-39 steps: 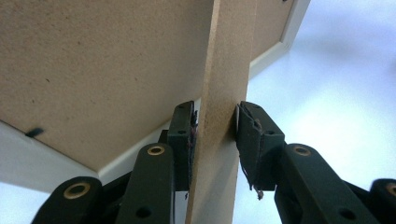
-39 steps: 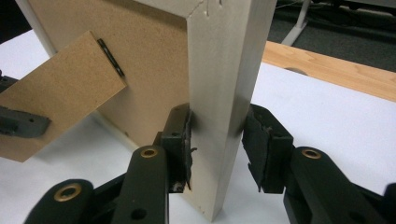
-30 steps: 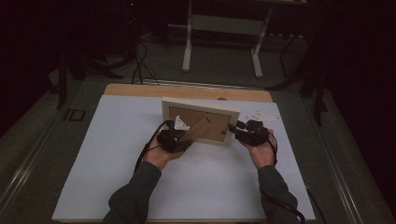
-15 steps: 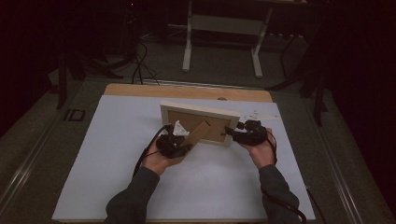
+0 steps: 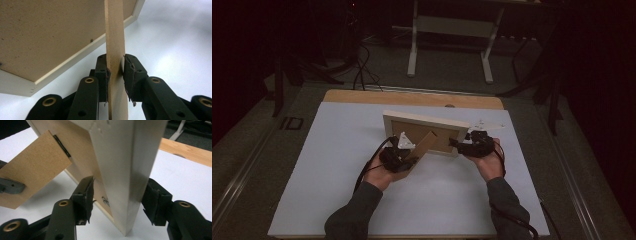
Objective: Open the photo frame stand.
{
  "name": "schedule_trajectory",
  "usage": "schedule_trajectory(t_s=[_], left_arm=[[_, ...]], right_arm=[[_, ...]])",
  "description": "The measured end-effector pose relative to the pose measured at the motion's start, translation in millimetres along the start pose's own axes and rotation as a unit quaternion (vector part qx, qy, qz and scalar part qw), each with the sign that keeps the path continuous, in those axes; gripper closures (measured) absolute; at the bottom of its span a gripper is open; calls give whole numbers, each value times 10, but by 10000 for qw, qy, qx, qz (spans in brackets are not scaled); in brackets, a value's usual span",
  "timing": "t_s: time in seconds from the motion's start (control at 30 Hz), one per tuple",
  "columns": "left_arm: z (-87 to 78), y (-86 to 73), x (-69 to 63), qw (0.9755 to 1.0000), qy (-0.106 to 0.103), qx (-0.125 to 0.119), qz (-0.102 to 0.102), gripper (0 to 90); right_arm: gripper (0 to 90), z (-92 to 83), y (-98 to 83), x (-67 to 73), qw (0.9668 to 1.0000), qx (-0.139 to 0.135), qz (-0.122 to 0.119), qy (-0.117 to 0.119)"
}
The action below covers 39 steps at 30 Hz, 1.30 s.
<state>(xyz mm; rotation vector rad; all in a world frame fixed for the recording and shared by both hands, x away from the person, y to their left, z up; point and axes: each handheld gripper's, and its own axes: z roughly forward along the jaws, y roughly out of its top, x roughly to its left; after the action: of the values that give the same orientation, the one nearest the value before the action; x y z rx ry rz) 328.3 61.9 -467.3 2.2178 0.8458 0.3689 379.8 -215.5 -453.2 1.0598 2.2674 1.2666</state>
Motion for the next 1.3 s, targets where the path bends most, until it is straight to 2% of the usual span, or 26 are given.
schedule_trajectory(t_s=[0.17,0.57,0.63,0.77,0.87,1.0,1.1,1.2,1.3], left_arm=[[9,-2,3,10000,35,-9,-16,750],[50,16,105,9999,76,-67,-94,746],[63,25,116,9999,109,-51,-70,744],[121,43,153,9997,170,-76,-164,741],[131,46,175,9997,156,-64,-204,738],[122,28,175,9997,92,-74,-223,734],[105,-9,159,9997,2,-79,-226,737],[106,-31,150,9998,-12,-52,-213,740],[108,-74,136,9997,-46,-23,-219,745]], right_arm=[[489,-6,-29,41,9998,-93,-114,-110],[542,-20,-75,107,9985,-185,-322,-407],[544,-13,-74,128,9977,-192,-364,-540],[566,11,-69,168,9956,-190,-505,-770],[585,17,-66,184,9949,-170,-560,-825],[592,5,-68,183,9957,-155,-530,-739],[584,-18,-85,168,9975,-204,-398,-542],[580,-29,-93,167,9981,-225,-342,-450],[575,-45,-105,186,9984,-213,-369,-363]])
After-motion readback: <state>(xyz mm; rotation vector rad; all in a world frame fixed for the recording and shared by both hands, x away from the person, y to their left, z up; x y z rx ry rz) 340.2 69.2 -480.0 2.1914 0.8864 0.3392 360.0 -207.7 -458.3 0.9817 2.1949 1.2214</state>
